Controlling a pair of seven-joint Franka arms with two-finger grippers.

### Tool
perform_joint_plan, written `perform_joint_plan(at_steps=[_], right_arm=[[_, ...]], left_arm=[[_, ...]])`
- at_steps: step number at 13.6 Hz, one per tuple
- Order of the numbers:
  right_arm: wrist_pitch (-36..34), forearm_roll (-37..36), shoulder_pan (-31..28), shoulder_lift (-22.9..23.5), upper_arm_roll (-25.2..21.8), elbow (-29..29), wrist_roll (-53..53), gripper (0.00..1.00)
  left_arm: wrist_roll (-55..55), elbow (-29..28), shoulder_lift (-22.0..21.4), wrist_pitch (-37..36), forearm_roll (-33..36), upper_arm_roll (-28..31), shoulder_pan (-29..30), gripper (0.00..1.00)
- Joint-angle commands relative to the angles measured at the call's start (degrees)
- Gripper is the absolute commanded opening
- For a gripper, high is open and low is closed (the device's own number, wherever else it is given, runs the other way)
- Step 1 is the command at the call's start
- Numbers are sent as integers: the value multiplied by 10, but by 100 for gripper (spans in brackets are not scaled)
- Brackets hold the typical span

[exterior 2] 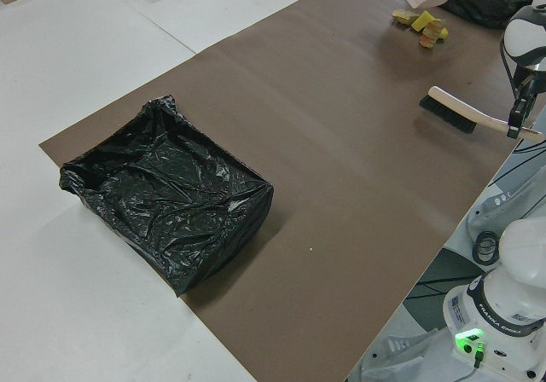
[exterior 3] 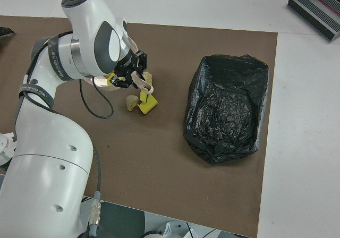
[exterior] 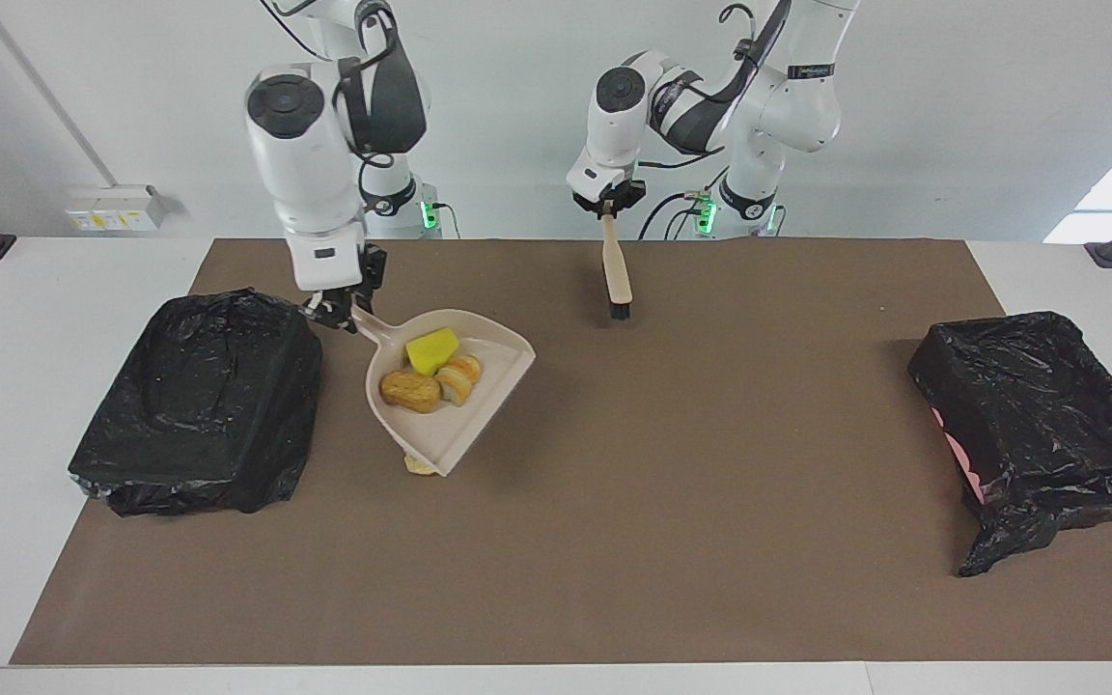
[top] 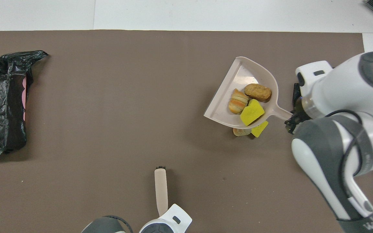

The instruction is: Sweep and dump trash in bin

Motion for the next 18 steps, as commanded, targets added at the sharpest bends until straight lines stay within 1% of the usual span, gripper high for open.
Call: perform_joint_plan(at_steps=[1,3,4,6,7,8,10,12,13,14,16,17,18], right_arm=[[-25,-15,-60,-12,5,2,-78,0],[-27,-17,-124,-13,4,-1,-137,0],[-25,-21,-155,-14,4,-1,-186,0],[-12,-72,-219,-15,4,-2,-267,0],[1,-97,-240,-15,4,-3,-292,0],[22,-132,-260,-19,4,-8,-321,0],[47,-195,-280,-22,5,-17,-349,0],[69,-269,-273,-22,7,-22,-349,0],[76,-300,-271,-21,12,-25,-349,0],[88,-333,-254,-19,12,-31,-350,0],[97,-410,-220,-18,12,-42,-349,0],[92,-442,-200,-15,12,-44,-349,0],[92,-465,-195,-14,12,-47,-349,0]], left_arm=[[-14,-7,24,38,-30,9,-22,0],[-9,-12,30,49,-30,9,-23,0],[-1,-12,30,49,-31,9,-22,0],[25,-19,30,48,-31,10,-16,0],[40,-20,30,46,-31,10,-14,9],[49,-20,30,45,-31,11,-12,10],[50,-20,30,43,-31,11,-7,36],[49,-18,36,53,-31,13,-3,97],[52,-10,47,53,-30,14,16,100],[63,7,56,48,-23,13,42,100],[112,43,59,42,-16,14,76,100],[132,63,62,41,11,14,96,100],[136,87,64,34,52,14,119,100]])
